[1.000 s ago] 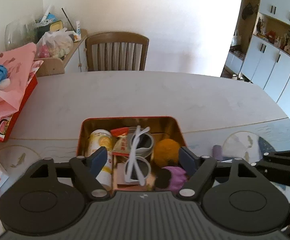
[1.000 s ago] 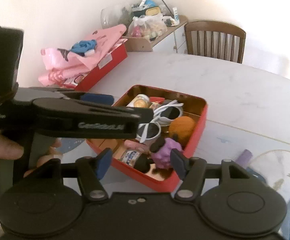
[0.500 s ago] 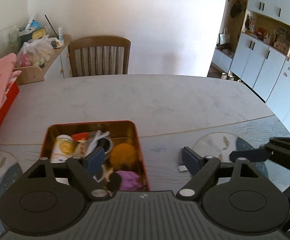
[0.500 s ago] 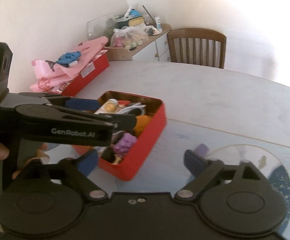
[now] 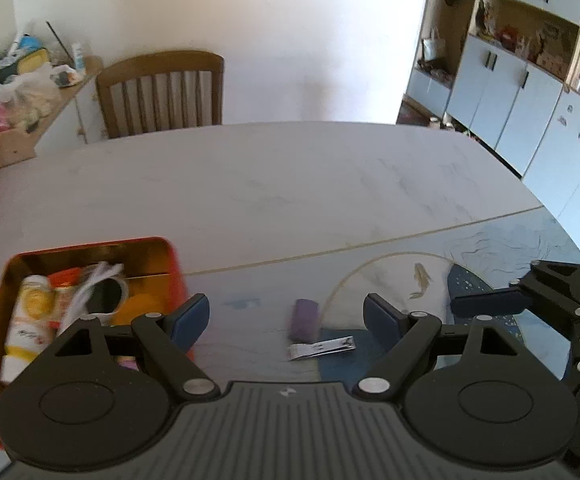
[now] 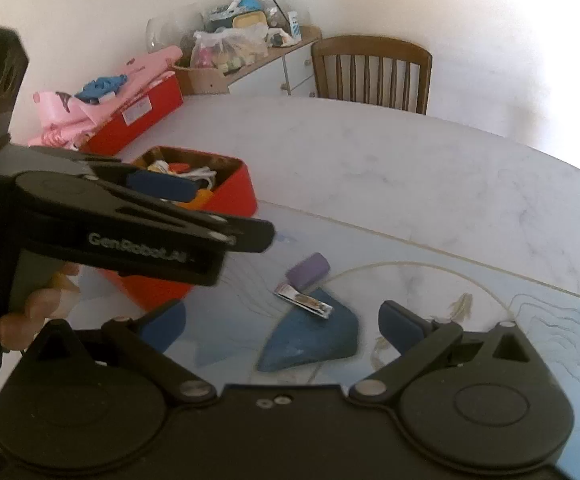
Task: Organize rigid objects
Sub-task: 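Move the left gripper to the purple eraser while the right gripper reaches the nail clipper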
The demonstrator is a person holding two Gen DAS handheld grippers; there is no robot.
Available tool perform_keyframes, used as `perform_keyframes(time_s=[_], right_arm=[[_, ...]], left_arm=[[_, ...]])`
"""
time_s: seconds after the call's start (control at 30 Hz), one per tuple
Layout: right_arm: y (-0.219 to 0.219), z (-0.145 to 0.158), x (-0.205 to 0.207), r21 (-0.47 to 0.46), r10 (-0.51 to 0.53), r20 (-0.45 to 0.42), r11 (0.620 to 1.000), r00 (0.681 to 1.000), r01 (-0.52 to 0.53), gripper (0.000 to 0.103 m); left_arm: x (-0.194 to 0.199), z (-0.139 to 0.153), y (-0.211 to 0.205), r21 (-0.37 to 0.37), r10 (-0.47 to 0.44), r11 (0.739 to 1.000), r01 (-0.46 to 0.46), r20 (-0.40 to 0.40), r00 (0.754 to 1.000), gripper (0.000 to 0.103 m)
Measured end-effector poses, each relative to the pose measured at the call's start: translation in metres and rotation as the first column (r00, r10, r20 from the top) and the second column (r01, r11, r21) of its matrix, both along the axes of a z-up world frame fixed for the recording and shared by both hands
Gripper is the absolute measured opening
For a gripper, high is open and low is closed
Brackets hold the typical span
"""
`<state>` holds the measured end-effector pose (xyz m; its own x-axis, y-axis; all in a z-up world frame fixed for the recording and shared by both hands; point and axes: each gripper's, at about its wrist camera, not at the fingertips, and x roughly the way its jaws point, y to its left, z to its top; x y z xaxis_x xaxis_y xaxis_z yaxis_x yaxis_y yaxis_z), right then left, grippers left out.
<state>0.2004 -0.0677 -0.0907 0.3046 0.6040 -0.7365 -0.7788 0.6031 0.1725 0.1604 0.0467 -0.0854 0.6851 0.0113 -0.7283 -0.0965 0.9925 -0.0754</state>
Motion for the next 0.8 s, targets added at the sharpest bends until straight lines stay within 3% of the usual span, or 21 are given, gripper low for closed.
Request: perform_keyframes(time_s=[0.33, 0.7, 0.8], right_arm=[[0.005, -0.027, 0.017, -0.037, 0.105, 0.012, 0.994, 0.994, -0.105, 0.097], [0.02, -0.052, 0.034, -0.081, 0.159, 0.005, 0.984, 0.987, -0.158, 0.071], [0.022, -0.056, 0.036, -0.086, 0.168, 0.013, 0.982, 0.986, -0.166, 0.057]], left_arm=[[0.041, -0.036, -0.015, -0.028, -0.016, 1.0, 0.014, -0.086, 0.996, 0.084], [0.059, -0.06, -0.014, 0.014, -0.015, 1.0, 0.017, -0.131, 0.991, 0.084], [0.061, -0.063, -0.013, 0.014, -0.02, 1.0, 0.022, -0.136, 0.991, 0.075]])
